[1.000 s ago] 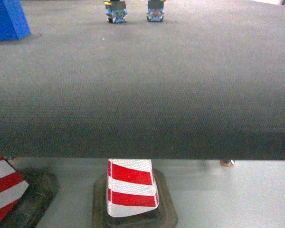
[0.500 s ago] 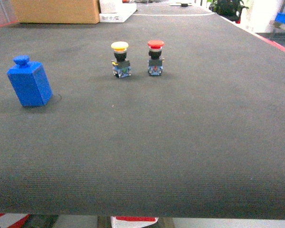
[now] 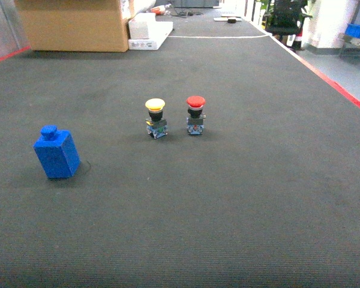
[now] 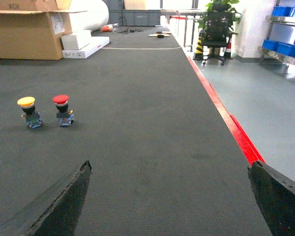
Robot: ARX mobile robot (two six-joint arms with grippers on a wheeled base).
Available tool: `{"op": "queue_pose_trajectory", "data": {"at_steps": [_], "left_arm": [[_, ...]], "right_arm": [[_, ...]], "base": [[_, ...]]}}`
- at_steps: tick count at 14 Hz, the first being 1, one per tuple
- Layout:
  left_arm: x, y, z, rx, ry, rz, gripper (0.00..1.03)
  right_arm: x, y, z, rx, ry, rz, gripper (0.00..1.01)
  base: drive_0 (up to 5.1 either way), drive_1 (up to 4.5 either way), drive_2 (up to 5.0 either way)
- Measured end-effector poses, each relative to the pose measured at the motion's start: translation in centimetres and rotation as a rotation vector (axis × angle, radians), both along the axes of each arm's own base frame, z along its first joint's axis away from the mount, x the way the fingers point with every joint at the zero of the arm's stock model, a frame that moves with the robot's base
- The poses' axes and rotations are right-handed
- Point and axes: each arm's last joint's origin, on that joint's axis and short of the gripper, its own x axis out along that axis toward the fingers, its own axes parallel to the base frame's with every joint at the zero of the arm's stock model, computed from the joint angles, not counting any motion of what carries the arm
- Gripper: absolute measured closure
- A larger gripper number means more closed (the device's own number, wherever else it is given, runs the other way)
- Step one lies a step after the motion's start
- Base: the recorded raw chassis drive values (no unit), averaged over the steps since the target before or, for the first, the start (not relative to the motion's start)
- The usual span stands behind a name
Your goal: Pick blue part to blue bin on bottom shelf
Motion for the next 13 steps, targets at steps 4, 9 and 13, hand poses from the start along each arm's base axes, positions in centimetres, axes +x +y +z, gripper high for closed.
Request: {"op": "queue_pose_trajectory", "data": {"at_steps": [4, 9, 13], "left_arm": [[0.0, 0.0, 0.0, 0.000, 0.003, -0.001, 0.05], [2.9, -0.2, -0.1, -0.112, 0.271, 0.104, 0.05], [12.5, -1.0, 1.1, 0.010, 0.189, -0.026, 0.05]], "right_arm": [[0.0, 0.0, 0.0, 0.000, 0.000, 0.000, 0.03], [0.0, 0.0, 0.0, 0.000, 0.000, 0.000, 0.03], [0.0, 0.0, 0.0, 0.000, 0.001, 0.000, 0.03]], "base": [[0.0, 0.00, 0.0], [0.0, 0.00, 0.0], [0.0, 0.00, 0.0]]}}
